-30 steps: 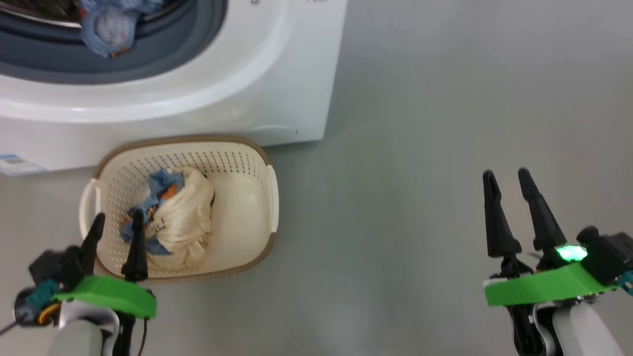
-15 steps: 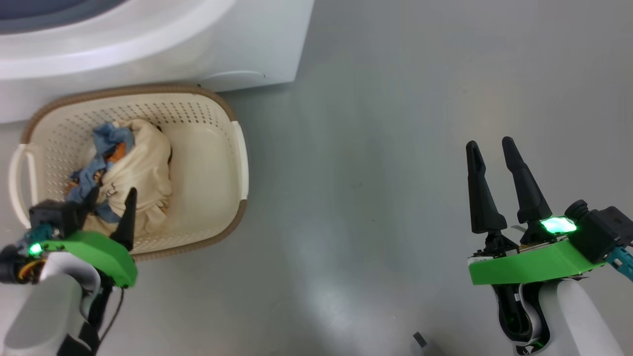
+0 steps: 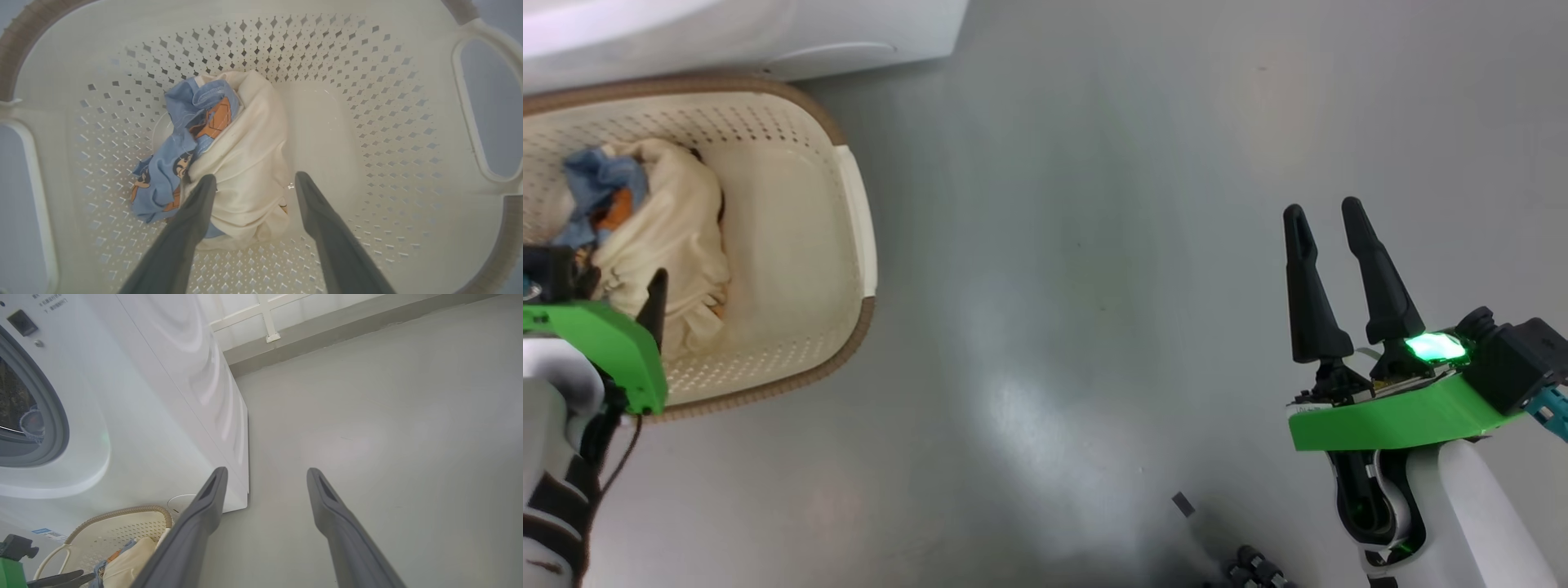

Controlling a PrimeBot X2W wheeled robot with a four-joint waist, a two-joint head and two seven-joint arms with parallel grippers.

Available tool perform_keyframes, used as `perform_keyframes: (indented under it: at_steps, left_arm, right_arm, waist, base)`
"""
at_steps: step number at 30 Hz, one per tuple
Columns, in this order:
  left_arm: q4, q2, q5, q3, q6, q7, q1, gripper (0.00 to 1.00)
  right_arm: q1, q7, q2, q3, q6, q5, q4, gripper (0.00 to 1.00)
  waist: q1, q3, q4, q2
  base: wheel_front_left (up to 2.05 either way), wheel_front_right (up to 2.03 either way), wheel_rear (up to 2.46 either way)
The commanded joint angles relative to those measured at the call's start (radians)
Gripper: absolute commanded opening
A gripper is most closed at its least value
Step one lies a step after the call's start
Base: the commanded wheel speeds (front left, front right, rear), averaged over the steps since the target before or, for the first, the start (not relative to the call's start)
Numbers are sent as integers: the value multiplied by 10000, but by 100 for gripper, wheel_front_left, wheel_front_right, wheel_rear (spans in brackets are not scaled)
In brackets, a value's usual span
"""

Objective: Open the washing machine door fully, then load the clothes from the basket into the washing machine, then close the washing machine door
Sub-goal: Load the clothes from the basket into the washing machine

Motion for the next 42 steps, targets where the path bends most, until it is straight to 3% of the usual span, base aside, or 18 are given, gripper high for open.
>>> perform_keyframes:
  at_steps: [1,14,31,32,34,35,42]
  left_arm:
    - [19,504,-163,133,8,60,-107,100]
    - [593,1175,-392,-250,94,715,-1328,100]
    - [776,1159,-380,-518,239,1049,-1977,100]
    - [778,1156,-374,-546,226,1037,-1994,73]
    - [783,1144,-356,-616,196,1009,-1998,5]
    - [785,1122,-362,-634,188,982,-1986,0]
    - [794,976,-489,-665,134,760,-1872,0]
  right_arm:
    - [-21,-78,-16,284,56,40,-268,100]
    - [-195,-78,-15,413,56,29,-577,100]
    - [-160,-78,-15,590,56,-120,-999,100]
    - [-166,-78,-15,601,56,-124,-1006,100]
    - [-174,-78,-15,615,56,-125,-1011,100]
    - [-169,-78,-15,616,56,-120,-1013,100]
    - [-163,-78,-15,577,56,-94,-978,100]
  waist:
    - [0,355,-248,0]
    - [0,1289,-561,0]
    - [0,1711,-694,0]
    - [0,1726,-708,0]
    - [0,1727,-733,0]
    - [0,1711,-742,0]
    - [0,1488,-724,0]
  base:
    - [0,0,0]
    - [0,0,0]
    - [0,0,0]
    - [0,0,0]
    - [0,0,0]
    - [0,0,0]
    - [0,0,0]
